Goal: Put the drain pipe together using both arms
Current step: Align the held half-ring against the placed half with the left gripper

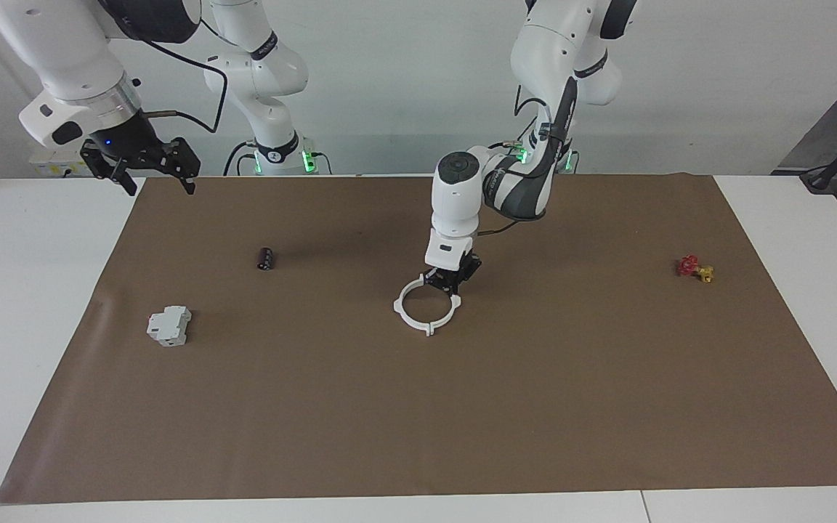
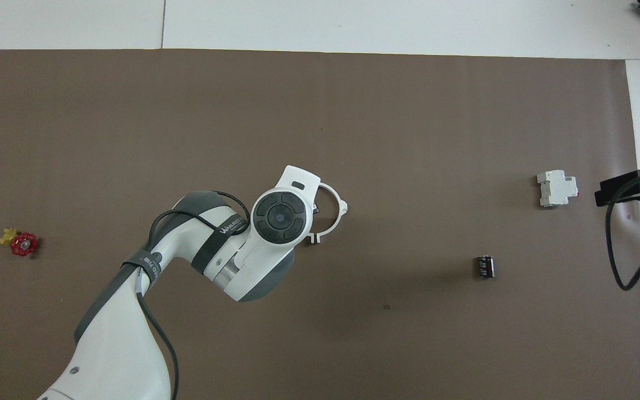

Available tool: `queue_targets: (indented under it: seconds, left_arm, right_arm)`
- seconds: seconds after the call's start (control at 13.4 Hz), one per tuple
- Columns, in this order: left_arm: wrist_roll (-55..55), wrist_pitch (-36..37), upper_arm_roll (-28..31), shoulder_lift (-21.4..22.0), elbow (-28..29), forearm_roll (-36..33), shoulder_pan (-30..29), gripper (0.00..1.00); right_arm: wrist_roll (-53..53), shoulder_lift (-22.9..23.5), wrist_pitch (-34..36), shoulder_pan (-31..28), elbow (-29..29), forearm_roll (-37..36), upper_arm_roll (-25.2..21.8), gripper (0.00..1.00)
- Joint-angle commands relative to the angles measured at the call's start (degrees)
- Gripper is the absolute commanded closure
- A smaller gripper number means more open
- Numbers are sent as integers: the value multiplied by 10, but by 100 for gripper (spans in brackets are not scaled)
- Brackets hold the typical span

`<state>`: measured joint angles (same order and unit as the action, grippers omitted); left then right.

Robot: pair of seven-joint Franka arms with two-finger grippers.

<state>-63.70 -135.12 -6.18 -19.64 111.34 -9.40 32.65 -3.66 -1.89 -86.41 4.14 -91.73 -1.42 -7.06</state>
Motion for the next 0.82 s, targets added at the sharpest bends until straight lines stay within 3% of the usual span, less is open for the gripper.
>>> queue_targets:
  seconds: [0.0,0.3,0.45,0.74]
  left_arm:
    - [-5,-10,6,7,12,-4,7,100]
    - [-8,-9,6,7,12,-4,7,100]
    - [-8,-6,6,7,12,-4,7,1]
    - [-8,-7,6,8,12,-4,7,0]
  right_arm:
    - [-5,-2,-3,-6,-1,11,3,0]
    - [-5,-2,-3,-5,-1,11,3,0]
    - [-5,-2,-3,-6,-1,11,3,0]
    - [-5,-2,-3,-5,-1,11,3,0]
